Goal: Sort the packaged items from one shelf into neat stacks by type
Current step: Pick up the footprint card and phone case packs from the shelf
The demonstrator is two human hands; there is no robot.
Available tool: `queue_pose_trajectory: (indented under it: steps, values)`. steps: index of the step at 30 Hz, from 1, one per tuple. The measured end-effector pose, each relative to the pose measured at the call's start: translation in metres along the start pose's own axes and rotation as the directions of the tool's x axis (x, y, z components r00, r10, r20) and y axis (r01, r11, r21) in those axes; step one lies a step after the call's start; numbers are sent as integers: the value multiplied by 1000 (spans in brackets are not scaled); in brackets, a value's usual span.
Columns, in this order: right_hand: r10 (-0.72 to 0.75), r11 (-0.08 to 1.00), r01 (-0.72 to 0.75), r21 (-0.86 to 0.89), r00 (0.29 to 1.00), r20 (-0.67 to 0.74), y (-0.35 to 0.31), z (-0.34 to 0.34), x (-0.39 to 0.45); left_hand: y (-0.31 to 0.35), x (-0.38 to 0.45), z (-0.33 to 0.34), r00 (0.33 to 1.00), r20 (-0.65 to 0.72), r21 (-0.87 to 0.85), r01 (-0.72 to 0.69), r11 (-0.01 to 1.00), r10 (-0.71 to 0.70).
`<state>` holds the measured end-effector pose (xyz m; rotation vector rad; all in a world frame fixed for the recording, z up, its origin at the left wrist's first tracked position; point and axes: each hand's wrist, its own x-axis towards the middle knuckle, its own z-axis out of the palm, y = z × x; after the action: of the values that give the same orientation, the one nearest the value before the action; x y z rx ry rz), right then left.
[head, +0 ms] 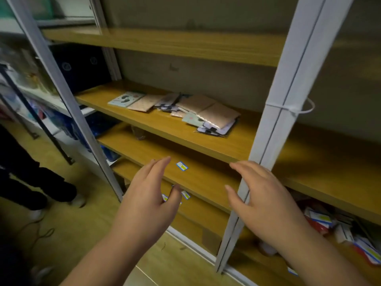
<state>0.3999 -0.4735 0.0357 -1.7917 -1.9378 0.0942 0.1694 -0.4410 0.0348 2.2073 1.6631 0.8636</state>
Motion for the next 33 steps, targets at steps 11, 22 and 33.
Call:
queue_pose_trajectory:
  steps: [11,22,33]
  values:
    - [-34,999,35,28,999,-26,-13,49,131,-49,113,4,998,-57,83,-4,997,9]
    - [-30,1000,30,-7,998,50,-34,81,209,-113,196,5,998,-52,46,21,999,-19]
    - [115,984,-106,-140,992,58,-87,128,282,-233,301,5,999,47,29,-16,999,15]
